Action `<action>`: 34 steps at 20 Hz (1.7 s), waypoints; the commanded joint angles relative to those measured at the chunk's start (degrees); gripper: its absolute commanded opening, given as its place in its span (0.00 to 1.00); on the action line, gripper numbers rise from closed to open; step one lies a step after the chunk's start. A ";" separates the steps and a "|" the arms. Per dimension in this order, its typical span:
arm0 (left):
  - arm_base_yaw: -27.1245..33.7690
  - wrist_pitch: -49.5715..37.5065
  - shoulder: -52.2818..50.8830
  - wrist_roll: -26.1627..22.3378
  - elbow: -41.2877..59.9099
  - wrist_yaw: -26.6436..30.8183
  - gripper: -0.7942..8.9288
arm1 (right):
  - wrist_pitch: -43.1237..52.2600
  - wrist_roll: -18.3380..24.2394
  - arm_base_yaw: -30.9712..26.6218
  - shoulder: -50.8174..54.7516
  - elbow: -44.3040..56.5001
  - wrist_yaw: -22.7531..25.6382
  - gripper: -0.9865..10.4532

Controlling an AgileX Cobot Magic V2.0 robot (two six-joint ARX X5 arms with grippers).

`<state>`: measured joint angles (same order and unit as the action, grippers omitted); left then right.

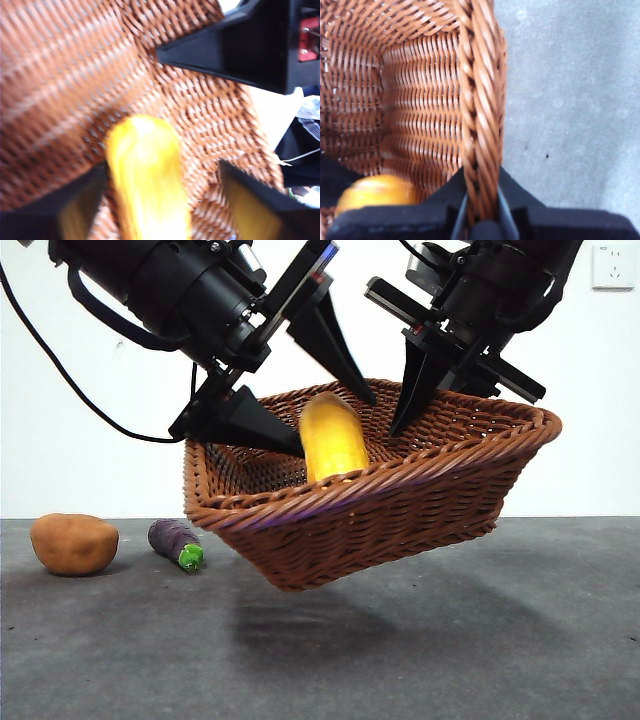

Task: Help me put the vegetables on the table into the basket

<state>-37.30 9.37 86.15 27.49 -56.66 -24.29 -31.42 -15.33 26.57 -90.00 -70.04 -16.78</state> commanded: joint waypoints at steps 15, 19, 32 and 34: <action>14.62 11.45 -18.86 -3.41 0.28 7.89 0.53 | 1.09 0.70 -7.39 2.49 0.07 -2.10 0.07; 21.59 15.39 -18.38 -6.95 0.22 14.64 0.53 | -0.61 3.08 -10.14 7.89 -0.31 -3.39 0.07; 36.06 43.87 7.15 0.15 -26.16 18.36 0.53 | -3.54 11.17 -10.21 14.91 -0.31 -3.19 0.08; 35.65 43.54 10.25 3.23 -26.91 18.38 0.53 | -4.07 12.33 -10.21 14.91 -0.31 -3.17 0.08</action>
<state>-1.48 52.86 96.36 28.95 -83.40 -6.09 -36.27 -3.36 16.16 -75.35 -70.06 -19.46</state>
